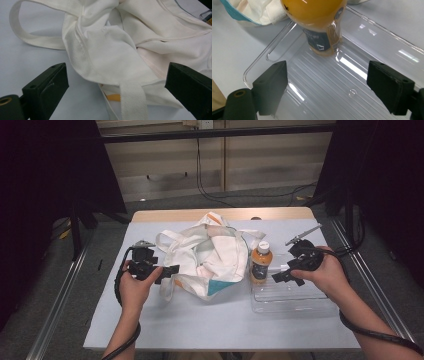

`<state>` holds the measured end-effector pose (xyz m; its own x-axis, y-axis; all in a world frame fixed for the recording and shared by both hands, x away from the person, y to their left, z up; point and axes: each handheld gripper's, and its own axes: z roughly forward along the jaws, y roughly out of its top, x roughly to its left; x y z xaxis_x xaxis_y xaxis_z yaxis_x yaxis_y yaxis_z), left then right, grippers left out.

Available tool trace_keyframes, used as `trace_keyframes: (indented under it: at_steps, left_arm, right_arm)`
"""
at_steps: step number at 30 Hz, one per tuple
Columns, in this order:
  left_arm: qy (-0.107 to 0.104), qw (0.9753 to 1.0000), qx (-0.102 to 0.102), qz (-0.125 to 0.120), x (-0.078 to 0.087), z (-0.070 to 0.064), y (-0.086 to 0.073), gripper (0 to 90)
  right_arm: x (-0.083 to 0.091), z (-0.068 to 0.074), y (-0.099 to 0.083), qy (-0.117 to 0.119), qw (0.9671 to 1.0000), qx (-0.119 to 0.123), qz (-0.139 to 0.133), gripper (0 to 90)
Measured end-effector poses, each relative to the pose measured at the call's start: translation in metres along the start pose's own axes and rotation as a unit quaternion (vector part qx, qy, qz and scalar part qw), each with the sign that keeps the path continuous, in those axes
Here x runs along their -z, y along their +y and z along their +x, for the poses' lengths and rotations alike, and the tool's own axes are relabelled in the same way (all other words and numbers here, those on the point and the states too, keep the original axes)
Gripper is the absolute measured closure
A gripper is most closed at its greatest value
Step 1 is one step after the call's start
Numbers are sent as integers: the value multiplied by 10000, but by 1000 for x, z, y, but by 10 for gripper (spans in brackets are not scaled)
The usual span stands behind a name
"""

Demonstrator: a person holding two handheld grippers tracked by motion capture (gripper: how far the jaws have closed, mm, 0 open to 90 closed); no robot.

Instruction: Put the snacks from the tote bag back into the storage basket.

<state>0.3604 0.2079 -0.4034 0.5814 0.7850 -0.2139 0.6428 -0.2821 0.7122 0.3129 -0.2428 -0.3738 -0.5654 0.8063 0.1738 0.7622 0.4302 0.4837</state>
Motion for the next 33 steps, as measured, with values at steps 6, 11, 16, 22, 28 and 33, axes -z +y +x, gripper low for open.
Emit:
trace_keyframes:
  at_steps: [6, 11, 16, 22, 28, 33]
  left_arm:
    - [6, 10000, -22, 12, 0, -1, 0, 42]
    - [10, 10000, -15, 34, -1, -1, 0, 42]
    - [29, 10000, -24, 34, -1, -1, 0, 41]
    - [28, 10000, 48, 5, -3, -2, -1, 41]
    - [23, 10000, 71, -4, -4, -2, -2, 41]
    - [21, 10000, 37, 31, -3, -2, -2, 41]
  right_arm:
    - [0, -1, -9, -32, 10000, 35, -30, 170]
    - [0, 0, -17, -16, 10000, 78, -50, 170]
    - [0, -3, -28, -14, 10000, 65, -3, 171]
    - [2, -9, -39, -37, 10000, 17, -40, 170]
    - [5, -12, -47, -75, 10000, 27, -41, 169]
    - [6, -13, -53, -127, 9999, 13, -43, 167]
